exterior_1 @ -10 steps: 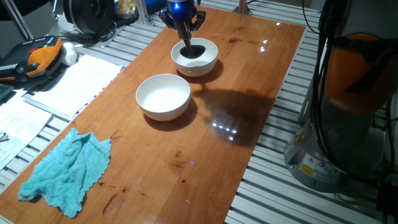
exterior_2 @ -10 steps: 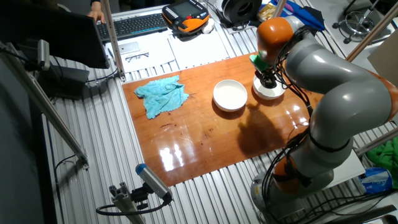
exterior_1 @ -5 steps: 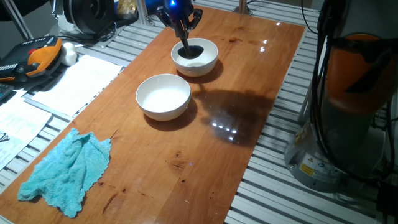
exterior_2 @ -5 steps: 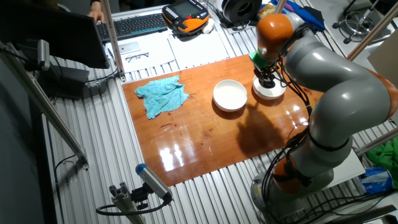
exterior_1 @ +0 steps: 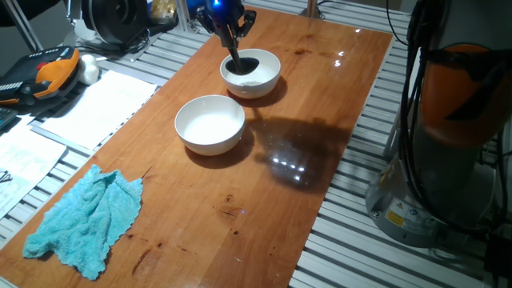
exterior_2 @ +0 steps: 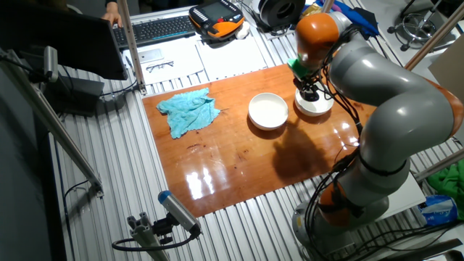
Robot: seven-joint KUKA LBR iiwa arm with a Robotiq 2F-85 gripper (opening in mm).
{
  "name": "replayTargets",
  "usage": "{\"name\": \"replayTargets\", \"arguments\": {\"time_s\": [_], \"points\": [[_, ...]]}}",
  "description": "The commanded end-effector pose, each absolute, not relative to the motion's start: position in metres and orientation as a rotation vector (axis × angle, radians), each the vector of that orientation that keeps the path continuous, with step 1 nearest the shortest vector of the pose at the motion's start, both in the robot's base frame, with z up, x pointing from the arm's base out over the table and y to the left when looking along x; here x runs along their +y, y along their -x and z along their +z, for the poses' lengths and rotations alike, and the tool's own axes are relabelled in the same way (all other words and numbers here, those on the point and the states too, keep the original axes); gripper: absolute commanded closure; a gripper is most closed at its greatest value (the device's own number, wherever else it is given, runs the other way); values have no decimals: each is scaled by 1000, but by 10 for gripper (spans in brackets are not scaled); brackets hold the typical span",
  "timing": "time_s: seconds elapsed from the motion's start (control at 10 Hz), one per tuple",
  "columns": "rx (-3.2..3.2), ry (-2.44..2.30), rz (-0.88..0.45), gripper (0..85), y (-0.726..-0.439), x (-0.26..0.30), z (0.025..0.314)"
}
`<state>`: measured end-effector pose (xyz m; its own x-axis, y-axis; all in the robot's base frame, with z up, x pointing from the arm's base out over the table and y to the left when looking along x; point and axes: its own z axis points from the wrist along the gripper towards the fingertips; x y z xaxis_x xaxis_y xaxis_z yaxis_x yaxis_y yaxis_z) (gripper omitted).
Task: Scoop water with a large spoon from one bowl to another
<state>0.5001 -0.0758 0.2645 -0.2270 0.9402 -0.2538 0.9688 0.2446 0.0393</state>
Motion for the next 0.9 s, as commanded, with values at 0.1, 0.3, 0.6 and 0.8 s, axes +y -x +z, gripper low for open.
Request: {"name": "replayTargets", "arguments": {"time_s": [0.1, 0.3, 0.6, 0.8], "points": [[2290, -1794, -186, 850, -500, -73, 266], [2296, -1803, -184, 850, -503, -65, 271], [2294, -1818, -181, 850, -506, -55, 276], [2284, -1813, -175, 850, -508, -48, 279]]}}
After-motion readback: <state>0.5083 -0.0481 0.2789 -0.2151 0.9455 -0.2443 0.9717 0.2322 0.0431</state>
